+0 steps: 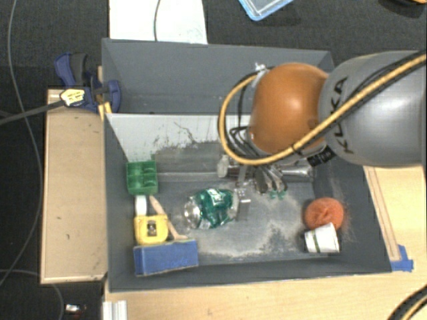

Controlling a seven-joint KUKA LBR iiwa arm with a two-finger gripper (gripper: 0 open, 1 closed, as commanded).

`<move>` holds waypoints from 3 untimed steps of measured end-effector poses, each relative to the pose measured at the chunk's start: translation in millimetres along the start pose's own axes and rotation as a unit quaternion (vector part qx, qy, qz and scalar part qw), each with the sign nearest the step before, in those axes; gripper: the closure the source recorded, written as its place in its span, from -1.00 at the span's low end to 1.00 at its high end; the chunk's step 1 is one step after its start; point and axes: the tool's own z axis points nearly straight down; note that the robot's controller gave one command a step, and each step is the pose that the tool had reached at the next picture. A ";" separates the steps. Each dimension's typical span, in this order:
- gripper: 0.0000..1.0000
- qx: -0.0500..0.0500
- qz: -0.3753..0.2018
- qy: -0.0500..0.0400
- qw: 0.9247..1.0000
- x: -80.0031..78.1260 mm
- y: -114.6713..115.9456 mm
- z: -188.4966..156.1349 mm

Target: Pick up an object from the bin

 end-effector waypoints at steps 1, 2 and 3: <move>-1.00 0.000 -0.153 -0.003 0.988 -23.3 23.3 23.9; -1.00 0.000 -0.213 -0.001 0.977 -31.5 37.7 37.8; -1.00 0.000 -0.340 -0.006 0.940 -44.5 38.9 110.3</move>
Offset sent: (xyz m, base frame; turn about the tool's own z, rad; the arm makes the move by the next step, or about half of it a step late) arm 0.0297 0.0449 -0.0435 -0.4590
